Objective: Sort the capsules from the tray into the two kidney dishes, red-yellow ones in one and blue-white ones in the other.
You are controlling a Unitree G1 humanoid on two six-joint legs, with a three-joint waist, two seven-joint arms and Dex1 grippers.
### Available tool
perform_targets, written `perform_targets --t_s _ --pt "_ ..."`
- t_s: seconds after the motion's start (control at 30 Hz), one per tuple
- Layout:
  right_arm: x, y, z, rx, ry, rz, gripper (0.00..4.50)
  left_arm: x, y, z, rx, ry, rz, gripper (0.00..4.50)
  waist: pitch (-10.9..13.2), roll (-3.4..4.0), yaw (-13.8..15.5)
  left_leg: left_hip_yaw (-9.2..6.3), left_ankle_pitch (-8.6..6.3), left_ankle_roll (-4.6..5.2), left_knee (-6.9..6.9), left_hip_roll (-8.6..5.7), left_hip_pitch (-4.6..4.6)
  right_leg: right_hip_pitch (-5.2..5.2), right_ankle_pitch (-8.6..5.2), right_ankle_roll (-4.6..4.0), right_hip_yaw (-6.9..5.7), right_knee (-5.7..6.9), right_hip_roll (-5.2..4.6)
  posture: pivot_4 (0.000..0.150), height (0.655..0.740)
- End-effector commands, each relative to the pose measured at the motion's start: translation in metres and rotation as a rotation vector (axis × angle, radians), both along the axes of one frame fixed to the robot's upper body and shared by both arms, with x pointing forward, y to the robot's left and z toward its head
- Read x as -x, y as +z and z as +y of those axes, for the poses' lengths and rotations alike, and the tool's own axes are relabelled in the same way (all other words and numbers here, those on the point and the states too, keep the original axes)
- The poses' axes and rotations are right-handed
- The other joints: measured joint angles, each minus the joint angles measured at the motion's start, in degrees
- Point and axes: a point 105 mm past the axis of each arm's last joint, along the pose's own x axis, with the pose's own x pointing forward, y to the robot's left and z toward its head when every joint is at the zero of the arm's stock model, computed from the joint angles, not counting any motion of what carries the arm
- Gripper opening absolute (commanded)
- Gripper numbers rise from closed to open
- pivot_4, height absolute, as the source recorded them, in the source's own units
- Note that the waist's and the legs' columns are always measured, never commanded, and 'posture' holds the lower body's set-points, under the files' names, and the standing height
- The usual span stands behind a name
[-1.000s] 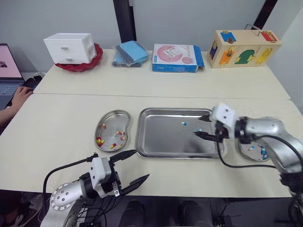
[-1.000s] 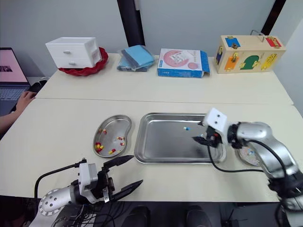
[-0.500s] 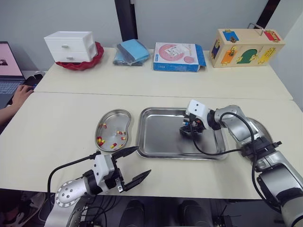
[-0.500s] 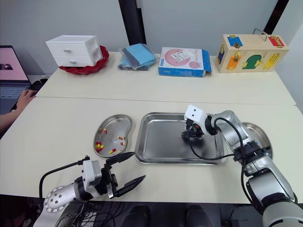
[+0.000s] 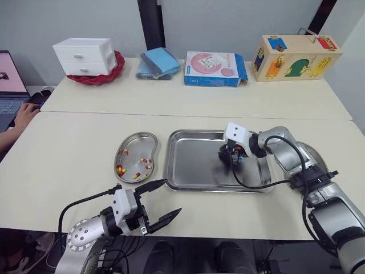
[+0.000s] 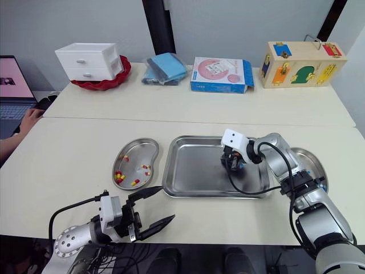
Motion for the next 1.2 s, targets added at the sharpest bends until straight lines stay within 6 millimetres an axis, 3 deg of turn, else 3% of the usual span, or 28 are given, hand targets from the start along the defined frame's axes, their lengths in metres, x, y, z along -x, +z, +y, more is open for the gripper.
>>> perform_targets --t_s 0.03,0.23,0.33,0.43,0.6,0.73,1.03,1.07,1.2 --pt "0.004 0.016 -0.007 -0.018 0.001 -0.054 0.01 0.004 0.006 -0.002 0.023 -0.067 -0.021 4.5 0.0 0.01 0.1 0.0 0.0 0.0 0.0 0.0 -0.01 0.0 0.0 0.0 0.0 0.0 0.0 0.15 0.74" --pt "0.025 0.052 -0.028 -0.097 -0.053 -0.146 0.01 0.0 0.01 -0.006 0.032 -0.124 0.016 4.5 0.0 0.04 0.1 -0.01 0.0 0.0 0.0 0.0 -0.05 -0.02 0.0 0.0 -0.01 0.0 0.0 0.15 0.74" --pt "0.049 0.072 -0.062 -0.137 -0.167 -0.172 0.01 0.0 0.021 -0.013 0.083 -0.175 -0.009 4.5 0.0 0.05 0.8 -0.04 0.0 0.0 0.0 -0.01 -0.1 -0.02 0.0 0.0 -0.03 -0.04 0.0 0.15 0.74" --pt "0.07 0.078 -0.096 -0.134 -0.305 -0.168 0.01 0.003 0.023 -0.017 0.104 -0.227 -0.017 4.5 0.0 0.05 0.8 -0.02 -0.01 0.01 0.0 -0.03 -0.12 0.01 0.0 0.01 -0.03 -0.1 -0.01 0.15 0.74" --pt "0.101 0.08 -0.139 -0.132 -0.521 -0.143 0.01 0.006 0.025 -0.021 0.142 -0.308 -0.03 4.5 0.0 0.1 0.0 -0.01 -0.01 0.02 0.0 -0.01 0.02 0.08 0.0 0.01 0.01 -0.03 0.01 0.15 0.74" --pt "0.117 0.072 -0.162 -0.105 -0.638 -0.112 0.01 0.009 0.025 -0.023 0.144 -0.381 -0.039 4.5 0.0 0.11 0.1 0.02 -0.01 0.02 0.01 -0.02 0.04 0.11 -0.01 0.01 0.02 -0.03 0.01 0.15 0.74" --pt "0.12 0.061 -0.188 -0.105 -0.807 -0.103 0.01 0.006 0.026 -0.024 0.149 -0.417 -0.061 4.5 0.0 0.11 0.1 0.02 -0.01 0.02 0.01 -0.02 0.02 0.11 0.0 0.02 0.03 -0.04 0.01 0.15 0.74" --pt "0.12 0.06 -0.191 -0.1 -0.82 -0.108 0.63 0.006 0.026 -0.025 0.149 -0.418 -0.063 4.5 0.0 0.11 0.1 0.02 -0.01 0.02 0.01 -0.02 0.01 0.11 0.0 0.02 0.03 -0.05 0.01 0.15 0.74" --pt "0.119 0.06 -0.193 -0.104 -0.826 -0.12 1.62 0.005 0.029 -0.024 0.152 -0.406 -0.074 4.5 0.0 0.11 0.2 0.02 -0.01 0.02 0.01 -0.02 0.02 0.12 0.0 0.02 0.03 -0.06 0.0 0.15 0.74"
